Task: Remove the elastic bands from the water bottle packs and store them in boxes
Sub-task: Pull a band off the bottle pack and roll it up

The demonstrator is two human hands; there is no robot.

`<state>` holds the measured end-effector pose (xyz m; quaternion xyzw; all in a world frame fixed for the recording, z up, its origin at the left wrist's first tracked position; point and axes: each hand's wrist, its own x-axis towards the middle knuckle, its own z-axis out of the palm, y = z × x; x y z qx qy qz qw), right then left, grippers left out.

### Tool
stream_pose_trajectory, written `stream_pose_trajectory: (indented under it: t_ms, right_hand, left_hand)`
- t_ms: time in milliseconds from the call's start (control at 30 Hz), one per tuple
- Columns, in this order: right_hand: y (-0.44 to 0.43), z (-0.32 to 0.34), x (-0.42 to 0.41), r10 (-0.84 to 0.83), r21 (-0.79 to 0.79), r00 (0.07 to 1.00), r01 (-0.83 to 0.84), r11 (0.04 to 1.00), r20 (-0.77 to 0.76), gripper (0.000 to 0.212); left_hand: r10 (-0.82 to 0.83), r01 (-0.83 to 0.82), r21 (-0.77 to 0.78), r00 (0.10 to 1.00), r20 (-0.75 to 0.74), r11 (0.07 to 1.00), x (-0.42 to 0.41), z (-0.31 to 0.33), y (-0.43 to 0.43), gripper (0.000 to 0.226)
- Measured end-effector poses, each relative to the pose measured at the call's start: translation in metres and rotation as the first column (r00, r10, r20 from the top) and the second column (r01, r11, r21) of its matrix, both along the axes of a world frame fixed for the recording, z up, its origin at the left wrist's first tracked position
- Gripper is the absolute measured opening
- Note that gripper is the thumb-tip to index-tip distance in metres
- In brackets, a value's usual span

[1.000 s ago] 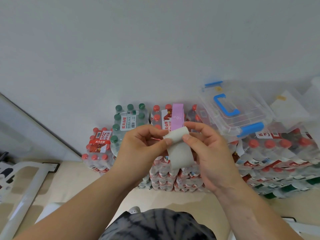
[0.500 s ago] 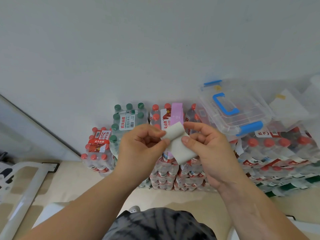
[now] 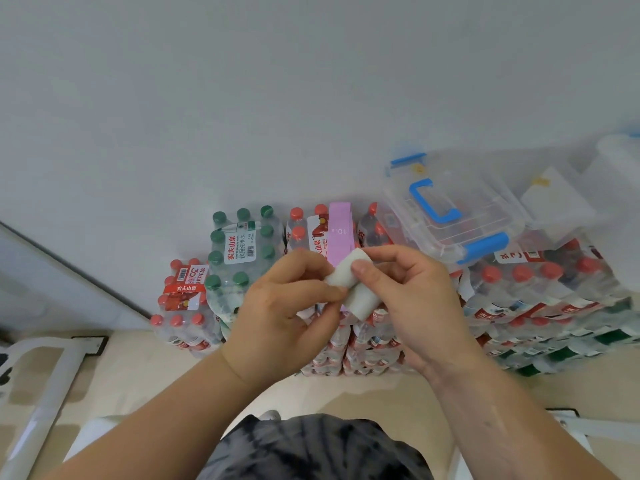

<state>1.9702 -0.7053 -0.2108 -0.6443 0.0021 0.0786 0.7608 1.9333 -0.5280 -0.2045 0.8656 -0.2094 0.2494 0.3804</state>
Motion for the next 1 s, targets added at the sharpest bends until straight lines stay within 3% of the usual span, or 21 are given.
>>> stream_pose_trajectory:
  t_ms: [100,167,233,333,633,733,833,900,1000]
  right_hand:
    - [-0.005,-0.003,0.004,0.054,-0.007,0.999,-0.054,0.999,-0.002,0.031]
    - [-0.004,-0.004,0.006,0.123,0.014,0.992,-0.123,0.992,-0.003,0.039]
    - [0.0,-0.005,0.008,0.148,-0.001,0.989,-0.148,0.989,-0.005,0.041]
    - [0.009,-0.007,0.014,0.116,-0.008,0.992,-0.117,0.993,-0.043,0.041]
    - [0.043,-0.006,0.041,-0.054,-0.05,0.994,0.049,0.998,-0.095,0.033]
    - [0.051,-0.002,0.051,-0.056,-0.014,0.995,0.056,0.998,-0.079,0.035]
    - [0.06,0.002,0.059,-0.087,-0.015,0.996,0.087,0.996,-0.035,0.039]
    - [0.067,0.004,0.063,-0.109,-0.042,0.994,0.108,0.993,-0.018,0.04]
    - [0.072,0.007,0.068,-0.178,-0.047,0.983,0.176,0.983,-0.041,0.04]
  left_hand:
    - [-0.006,-0.093,-0.335,0.959,-0.284,0.938,0.003,0.004,0.001,0.019]
    - [-0.106,-0.271,-0.558,0.827,-0.552,0.785,0.011,0.007,0.003,0.024]
    - [-0.27,-0.356,-0.63,0.681,-0.681,0.69,0.019,0.005,0.008,0.025]
    - [-0.363,-0.333,-0.643,0.61,-0.705,0.689,0.029,0.002,0.015,0.017]
    - [-0.21,-0.179,-0.486,0.738,-0.641,0.855,0.07,-0.008,0.041,0.021]
    - [-0.327,-0.166,-0.595,0.705,-0.629,0.786,0.088,-0.011,0.053,0.019]
    - [-0.535,-0.197,-0.741,0.577,-0.617,0.642,0.105,-0.014,0.067,0.017]
    - [-0.604,-0.186,-0.757,0.498,-0.622,0.626,0.117,-0.017,0.074,0.022]
    - [-0.623,-0.117,-0.754,0.49,-0.61,0.646,0.134,-0.023,0.077,0.018]
